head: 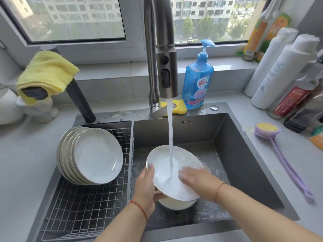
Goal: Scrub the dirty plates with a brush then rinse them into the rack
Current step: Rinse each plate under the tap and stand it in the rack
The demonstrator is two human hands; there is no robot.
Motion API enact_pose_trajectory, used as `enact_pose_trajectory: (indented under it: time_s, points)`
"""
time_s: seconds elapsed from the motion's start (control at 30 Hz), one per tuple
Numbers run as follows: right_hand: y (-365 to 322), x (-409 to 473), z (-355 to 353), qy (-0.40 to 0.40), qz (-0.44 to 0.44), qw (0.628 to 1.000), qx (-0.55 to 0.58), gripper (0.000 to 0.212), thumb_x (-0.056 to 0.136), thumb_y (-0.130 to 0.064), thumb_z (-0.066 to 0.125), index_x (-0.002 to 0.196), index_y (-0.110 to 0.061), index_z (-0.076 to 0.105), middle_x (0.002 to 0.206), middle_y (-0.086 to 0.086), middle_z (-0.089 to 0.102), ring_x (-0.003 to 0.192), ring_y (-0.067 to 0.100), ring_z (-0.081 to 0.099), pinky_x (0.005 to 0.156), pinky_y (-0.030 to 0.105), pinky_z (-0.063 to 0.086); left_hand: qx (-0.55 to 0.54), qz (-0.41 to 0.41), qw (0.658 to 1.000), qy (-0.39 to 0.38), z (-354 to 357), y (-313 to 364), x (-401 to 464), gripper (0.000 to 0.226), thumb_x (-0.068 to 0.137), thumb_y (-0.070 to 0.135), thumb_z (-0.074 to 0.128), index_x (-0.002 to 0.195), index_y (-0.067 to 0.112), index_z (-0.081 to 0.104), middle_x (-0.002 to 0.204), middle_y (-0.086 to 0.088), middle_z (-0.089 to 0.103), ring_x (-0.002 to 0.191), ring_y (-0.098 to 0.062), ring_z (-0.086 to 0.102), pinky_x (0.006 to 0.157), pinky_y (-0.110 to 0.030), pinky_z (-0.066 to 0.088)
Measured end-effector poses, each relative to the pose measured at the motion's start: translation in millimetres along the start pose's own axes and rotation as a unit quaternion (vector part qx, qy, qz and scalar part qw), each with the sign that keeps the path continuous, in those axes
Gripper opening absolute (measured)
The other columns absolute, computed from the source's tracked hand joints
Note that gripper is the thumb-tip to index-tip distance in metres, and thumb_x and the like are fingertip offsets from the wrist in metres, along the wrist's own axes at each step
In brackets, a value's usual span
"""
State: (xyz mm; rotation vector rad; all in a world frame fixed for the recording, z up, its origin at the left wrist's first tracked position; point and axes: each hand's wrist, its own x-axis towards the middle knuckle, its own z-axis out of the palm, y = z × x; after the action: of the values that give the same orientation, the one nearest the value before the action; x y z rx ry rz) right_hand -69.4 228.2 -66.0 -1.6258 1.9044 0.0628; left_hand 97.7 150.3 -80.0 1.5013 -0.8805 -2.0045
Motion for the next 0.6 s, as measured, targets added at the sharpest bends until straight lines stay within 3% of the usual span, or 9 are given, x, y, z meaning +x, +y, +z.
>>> enact_pose_trajectory:
  time_s: [0.1,0.13,0.2,0.27,0.33,0.43,0.53,0.6]
  points:
    - [-3,-23,10,0.027,-0.085,0.993,0.078,0.056,0.093,-0.05,0.045,0.145,-0.03,0.038,0.15,-0.022,0.025,0.142,0.001,0.011,0.12,0.028,0.005,-0.003,0.005,1.0,0.004,2,10,3,0.04,0.101,0.049,0.044,0.127,0.022,0.059,0.119,-0.01,0.067,0.101,-0.035,0.067,0.064,-0.044,0.061]
    - [-3,-26,16,0.06,-0.104,0.99,0.073,0.057,0.09,-0.048,0.054,0.144,-0.035,0.039,0.147,-0.026,0.024,0.139,-0.003,0.013,0.12,0.026,0.01,0.0,0.003,1.0,0.004,4,13,3,0.041,0.101,0.049,0.044,0.126,0.021,0.06,0.117,-0.011,0.068,0.099,-0.035,0.067,0.064,-0.044,0.061]
    - [-1,-23,29,0.167,-0.16,0.972,0.043,0.048,0.083,-0.029,0.065,0.131,-0.032,0.057,0.139,-0.016,0.048,0.131,0.004,0.044,0.109,0.032,0.039,0.015,0.002,1.0,0.0,7,18,3,0.042,0.1,0.051,0.045,0.123,0.02,0.061,0.112,-0.012,0.069,0.096,-0.034,0.068,0.06,-0.038,0.059]
    - [-2,-17,37,0.225,-0.173,0.956,0.068,0.042,0.076,-0.018,0.067,0.118,-0.024,0.067,0.119,-0.006,0.068,0.111,0.012,0.063,0.093,0.029,0.052,0.026,0.005,1.0,-0.002,11,22,0,0.041,0.1,0.051,0.046,0.12,0.019,0.062,0.108,-0.013,0.07,0.092,-0.032,0.069,0.055,-0.033,0.057]
    - [-7,-18,29,0.219,-0.133,0.96,0.112,0.034,0.085,-0.02,0.062,0.119,-0.024,0.066,0.111,-0.007,0.071,0.102,0.009,0.064,0.093,0.019,0.048,0.046,0.007,0.999,-0.013,14,24,-1,0.043,0.1,0.054,0.043,0.12,0.02,0.062,0.105,-0.013,0.071,0.089,-0.029,0.07,0.056,-0.031,0.057]
    - [-9,-19,21,0.167,-0.041,0.957,0.235,0.01,0.092,-0.024,0.059,0.096,-0.02,0.067,0.077,-0.011,0.061,0.073,0.007,0.053,0.071,0.028,0.044,0.101,0.031,0.994,-0.034,21,20,-3,0.05,0.097,0.062,0.038,0.123,0.024,0.06,0.117,-0.012,0.066,0.098,-0.027,0.069,0.063,-0.032,0.059]
    - [-13,-20,18,0.147,0.002,0.913,0.381,0.003,0.085,-0.026,0.064,0.085,-0.03,0.065,0.066,-0.015,0.061,0.065,0.003,0.053,0.065,0.024,0.044,0.204,0.09,0.975,-0.024,32,13,-3,0.056,0.083,0.067,0.041,0.123,0.03,0.057,0.134,-0.009,0.046,0.107,-0.025,0.061,0.089,-0.046,0.056]
    - [-14,-20,19,0.127,0.016,0.892,0.434,0.007,0.08,-0.03,0.064,0.086,-0.029,0.066,0.073,-0.005,0.067,0.069,0.01,0.058,0.066,0.029,0.049,0.233,0.086,0.969,-0.008,40,15,-2,0.056,0.093,0.059,0.038,0.139,0.029,0.047,0.146,-0.005,0.031,0.121,-0.025,0.052,0.104,-0.051,0.045]
